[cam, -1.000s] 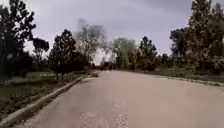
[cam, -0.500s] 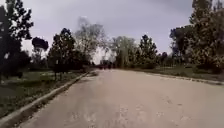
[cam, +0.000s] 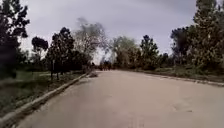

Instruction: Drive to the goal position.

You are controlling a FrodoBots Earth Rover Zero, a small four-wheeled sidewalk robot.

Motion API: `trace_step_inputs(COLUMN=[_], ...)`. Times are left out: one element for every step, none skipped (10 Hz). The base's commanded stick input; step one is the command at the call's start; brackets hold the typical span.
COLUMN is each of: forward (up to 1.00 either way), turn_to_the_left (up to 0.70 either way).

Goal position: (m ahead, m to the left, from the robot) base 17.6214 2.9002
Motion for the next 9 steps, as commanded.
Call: trace_step_inputs(forward=[0.7,0.7,0.7,0.7,0.7,0.7,0.7,0.7,0.7], turn_to_the_left=[0.0,0.0,0.0,0.0,0.0,0.0,0.0,0.0,0.0])
